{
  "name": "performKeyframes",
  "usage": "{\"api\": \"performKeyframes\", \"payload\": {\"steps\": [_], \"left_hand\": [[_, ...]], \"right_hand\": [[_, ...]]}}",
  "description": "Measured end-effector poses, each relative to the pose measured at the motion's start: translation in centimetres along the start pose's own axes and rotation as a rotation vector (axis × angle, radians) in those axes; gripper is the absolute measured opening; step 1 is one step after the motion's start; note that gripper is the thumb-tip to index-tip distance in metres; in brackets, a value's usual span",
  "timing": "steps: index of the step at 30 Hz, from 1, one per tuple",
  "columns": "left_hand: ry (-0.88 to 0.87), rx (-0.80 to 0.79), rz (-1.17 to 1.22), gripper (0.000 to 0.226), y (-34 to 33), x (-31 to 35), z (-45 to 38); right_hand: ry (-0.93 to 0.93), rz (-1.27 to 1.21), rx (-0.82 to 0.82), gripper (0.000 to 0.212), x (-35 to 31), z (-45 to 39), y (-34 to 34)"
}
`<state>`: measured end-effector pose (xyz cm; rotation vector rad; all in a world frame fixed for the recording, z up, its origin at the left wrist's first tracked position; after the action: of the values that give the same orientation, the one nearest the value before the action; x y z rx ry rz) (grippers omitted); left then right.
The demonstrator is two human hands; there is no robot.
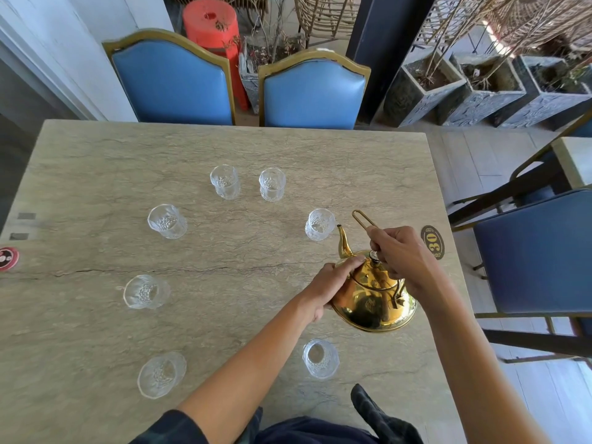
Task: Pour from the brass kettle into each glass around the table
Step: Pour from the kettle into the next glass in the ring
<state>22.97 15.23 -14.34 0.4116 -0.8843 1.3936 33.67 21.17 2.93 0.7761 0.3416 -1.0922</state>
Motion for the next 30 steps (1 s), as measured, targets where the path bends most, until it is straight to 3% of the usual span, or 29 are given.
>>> {"api": "performKeyframes", "payload": {"steps": [13, 15, 18, 22, 30], "left_hand": [[0.000, 0.012, 0.026, 0.053, -0.2, 0.2, -0.1], [-0.009, 0.010, 0.020, 0.061, -0.2, 0.2, -0.2], [-0.007, 0.025, 0.022, 0.095, 0.0, -0.1, -0.5], [-0.014, 0.049, 0.027, 0.114, 0.1, -0.2, -0.8], [-0.014, 0.020, 0.040, 0.105, 0.1, -0.8, -1.2]], "right_hand": [[0.010, 0.015, 0.009, 0.039, -0.3, 0.0, 0.2], [0.011, 0.013, 0.008, 0.037, -0.4, 0.0, 0.2], [0.007, 0.012, 0.005, 0.038, -0.3, 0.0, 0.2], [0.000, 0.021, 0.010, 0.040, -0.4, 0.0, 0.1], [0.010, 0.027, 0.013, 0.039, -0.3, 0.1, 0.2]]}}
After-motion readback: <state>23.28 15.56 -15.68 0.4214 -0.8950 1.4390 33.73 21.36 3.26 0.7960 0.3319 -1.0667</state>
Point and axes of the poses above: each hand's wrist, its own z-axis away from the middle knuckle, its own y-axis out of the back of the hand, x = y × z, the point moved 7 cm from there along -z, towards the middle knuckle, and after that the axes turned 12 degrees about -y, right-handed, at the moved point
